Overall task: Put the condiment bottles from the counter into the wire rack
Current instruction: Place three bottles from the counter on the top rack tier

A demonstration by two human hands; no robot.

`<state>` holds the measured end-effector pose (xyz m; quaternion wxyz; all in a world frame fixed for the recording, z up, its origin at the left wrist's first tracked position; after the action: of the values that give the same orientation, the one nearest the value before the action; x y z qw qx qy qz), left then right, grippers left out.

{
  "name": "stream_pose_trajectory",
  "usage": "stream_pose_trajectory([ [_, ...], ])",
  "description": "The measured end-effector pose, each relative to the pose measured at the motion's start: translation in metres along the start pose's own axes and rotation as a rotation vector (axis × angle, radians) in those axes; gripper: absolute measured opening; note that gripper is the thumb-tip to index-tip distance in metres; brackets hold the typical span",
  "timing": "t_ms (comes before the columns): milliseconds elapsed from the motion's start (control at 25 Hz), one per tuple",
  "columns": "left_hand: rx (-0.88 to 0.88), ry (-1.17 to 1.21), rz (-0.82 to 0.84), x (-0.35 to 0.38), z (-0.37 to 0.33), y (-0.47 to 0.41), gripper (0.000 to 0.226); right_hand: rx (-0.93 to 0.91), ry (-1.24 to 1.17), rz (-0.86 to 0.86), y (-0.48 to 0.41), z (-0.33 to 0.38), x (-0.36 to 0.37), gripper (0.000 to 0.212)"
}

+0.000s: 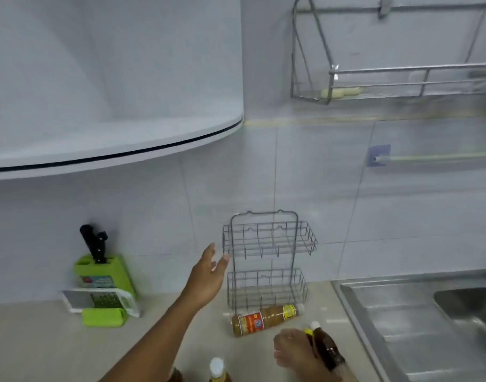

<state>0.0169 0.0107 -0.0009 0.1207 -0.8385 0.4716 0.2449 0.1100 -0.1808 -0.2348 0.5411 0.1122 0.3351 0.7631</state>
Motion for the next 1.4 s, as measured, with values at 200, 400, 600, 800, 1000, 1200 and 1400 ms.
stream_pose_trajectory([
  [200, -0.054, 0.056, 0.016, 0.021, 0.007, -0.044, 0.064, 0.157, -0.162, -0.111, -0.058, 0.02, 0.026, 0.044],
  [400, -0.083, 0.001, -0.099, 0.029, 0.018, -0.07, 0.056, 0.296, -0.331, -0.219, -0.086, 0.045, 0.036, 0.078],
  [600, -0.105, 0.03, -0.201, 0.027, 0.019, -0.08, 0.047, 0.308, -0.44, -0.181, -0.099, 0.046, 0.044, 0.049],
  [800, -0.121, 0.077, -0.258, 0.022, 0.013, -0.079, 0.041, 0.137, -0.483, -0.136, -0.079, 0.037, 0.037, 0.03],
  [1000, -0.17, 0.15, -0.291, 0.022, 0.02, -0.083, 0.042, -0.33, -0.099, -0.169, -0.017, 0.064, 0.02, 0.037],
  [1200, -0.202, 0.153, -0.287, 0.023, 0.016, -0.08, 0.039, -0.745, 0.154, 0.011, 0.067, 0.12, -0.004, 0.046],
  [1400, -0.224, 0.135, -0.289, 0.023, 0.01, -0.078, 0.038, -1.011, 0.281, -0.043, 0.134, 0.207, -0.024, 0.06],
])
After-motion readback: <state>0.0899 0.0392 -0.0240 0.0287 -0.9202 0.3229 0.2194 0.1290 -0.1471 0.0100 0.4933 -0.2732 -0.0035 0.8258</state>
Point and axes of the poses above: each hand's wrist, its own y-axis away from the middle knuckle, its own x-axis out of the palm, z = x × y, the point moved 2 cm from there along -y, towards the middle knuckle, and after that the axes turned 1 degree about x, right-handed, at the moved point
